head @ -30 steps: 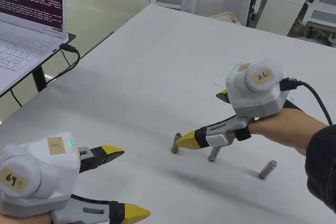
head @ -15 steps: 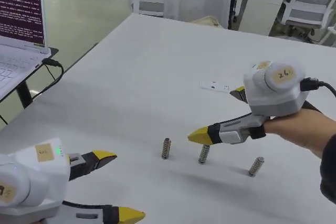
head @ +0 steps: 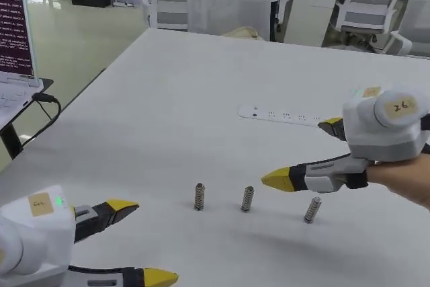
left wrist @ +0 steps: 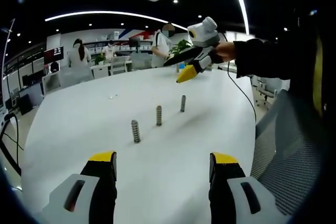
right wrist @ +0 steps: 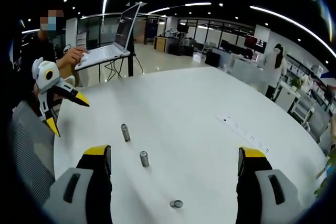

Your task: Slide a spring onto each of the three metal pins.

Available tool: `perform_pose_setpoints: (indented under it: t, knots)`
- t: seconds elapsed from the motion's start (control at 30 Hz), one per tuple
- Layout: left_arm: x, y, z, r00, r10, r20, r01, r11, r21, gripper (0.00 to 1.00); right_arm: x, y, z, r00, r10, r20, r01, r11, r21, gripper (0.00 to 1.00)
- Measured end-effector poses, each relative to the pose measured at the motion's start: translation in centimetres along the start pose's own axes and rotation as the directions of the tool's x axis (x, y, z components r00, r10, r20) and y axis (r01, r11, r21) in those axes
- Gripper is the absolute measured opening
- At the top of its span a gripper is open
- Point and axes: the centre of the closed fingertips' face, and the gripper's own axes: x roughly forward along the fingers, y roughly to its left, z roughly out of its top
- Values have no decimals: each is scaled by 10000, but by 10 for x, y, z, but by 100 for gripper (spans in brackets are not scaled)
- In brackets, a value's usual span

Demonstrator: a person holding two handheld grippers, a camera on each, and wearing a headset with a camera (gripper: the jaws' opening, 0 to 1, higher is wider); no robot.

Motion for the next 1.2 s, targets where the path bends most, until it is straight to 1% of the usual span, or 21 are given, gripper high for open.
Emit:
perform_pose_setpoints:
  t: [0.17,0.3,0.4,0.53,0.6,0.67,0.87,1.0,1.13,1.2]
  knots:
    - [2,-1,4,10000,-48,19,48,10000,40,68,-17,-4,-13,9996,-295,45,294,9993,209,100]
    - [3,-2,5,10000,-87,18,87,9999,71,68,-25,-4,-24,9989,-464,114,458,9979,467,100]
    - [3,-3,6,10000,-89,39,88,9999,51,68,-31,0,-32,9984,-548,155,538,9966,620,100]
    - [3,-3,7,9999,-94,59,94,9999,43,68,-40,5,-39,9976,-632,297,610,9956,710,99]
    - [3,-4,7,9999,-88,50,88,10000,41,68,-42,4,-43,9973,-653,335,625,9950,779,99]
    - [2,-5,8,9999,-99,75,99,9999,33,68,-47,7,-46,9964,-648,540,600,9945,859,99]
    - [1,-7,6,9999,-79,70,80,9999,-79,68,-56,24,-64,9952,-477,859,393,9945,970,98]
    - [0,-8,5,9999,-70,84,71,9999,-138,68,-61,31,-74,9910,-499,1242,359,9930,1125,97]
    - [1,-8,4,9999,-68,98,69,9999,-157,68,-63,38,-86,9906,-498,1277,352,9928,1142,96]
    - [1,-8,4,9999,-54,113,56,9998,-183,68,-65,41,-92,9898,-563,1306,396,9911,1272,96]
